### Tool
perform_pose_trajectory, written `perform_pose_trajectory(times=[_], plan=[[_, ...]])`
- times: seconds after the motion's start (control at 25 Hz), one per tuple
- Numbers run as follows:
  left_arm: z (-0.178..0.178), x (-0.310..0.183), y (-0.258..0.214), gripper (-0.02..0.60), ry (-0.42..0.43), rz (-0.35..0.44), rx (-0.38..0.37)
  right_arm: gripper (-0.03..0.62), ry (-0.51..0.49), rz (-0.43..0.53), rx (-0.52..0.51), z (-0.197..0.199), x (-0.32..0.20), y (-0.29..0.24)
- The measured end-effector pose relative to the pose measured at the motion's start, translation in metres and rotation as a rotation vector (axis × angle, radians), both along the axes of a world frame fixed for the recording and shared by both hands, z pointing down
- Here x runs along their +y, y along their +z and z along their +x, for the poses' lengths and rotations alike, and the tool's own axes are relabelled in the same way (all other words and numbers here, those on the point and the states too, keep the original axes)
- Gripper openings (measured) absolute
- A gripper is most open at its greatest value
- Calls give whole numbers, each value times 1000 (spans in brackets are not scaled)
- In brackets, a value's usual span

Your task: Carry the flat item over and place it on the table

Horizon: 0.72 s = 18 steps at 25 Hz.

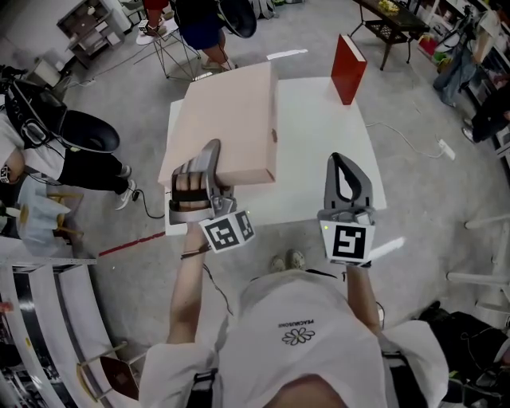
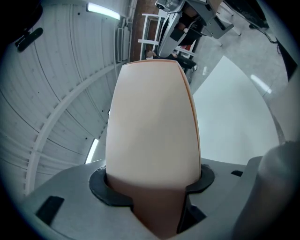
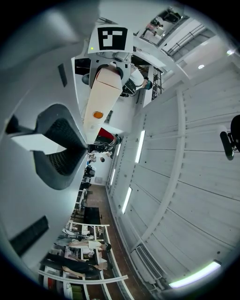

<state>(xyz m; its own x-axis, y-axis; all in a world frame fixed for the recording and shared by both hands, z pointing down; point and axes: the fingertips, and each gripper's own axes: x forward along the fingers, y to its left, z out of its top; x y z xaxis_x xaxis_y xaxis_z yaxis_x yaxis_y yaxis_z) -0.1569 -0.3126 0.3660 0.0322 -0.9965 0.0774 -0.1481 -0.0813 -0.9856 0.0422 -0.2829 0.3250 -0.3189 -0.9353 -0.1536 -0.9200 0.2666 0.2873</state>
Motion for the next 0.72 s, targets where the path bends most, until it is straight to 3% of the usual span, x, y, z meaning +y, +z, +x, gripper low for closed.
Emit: perform_pose_trajectory(times=[0.32,0.72], plan=[[0,-12,14,291,0,-61,9,11,0,-9,8,2,-3,6],[3,-35,61,290,16,-254,-38,11,36,-51,23,16,6,23]])
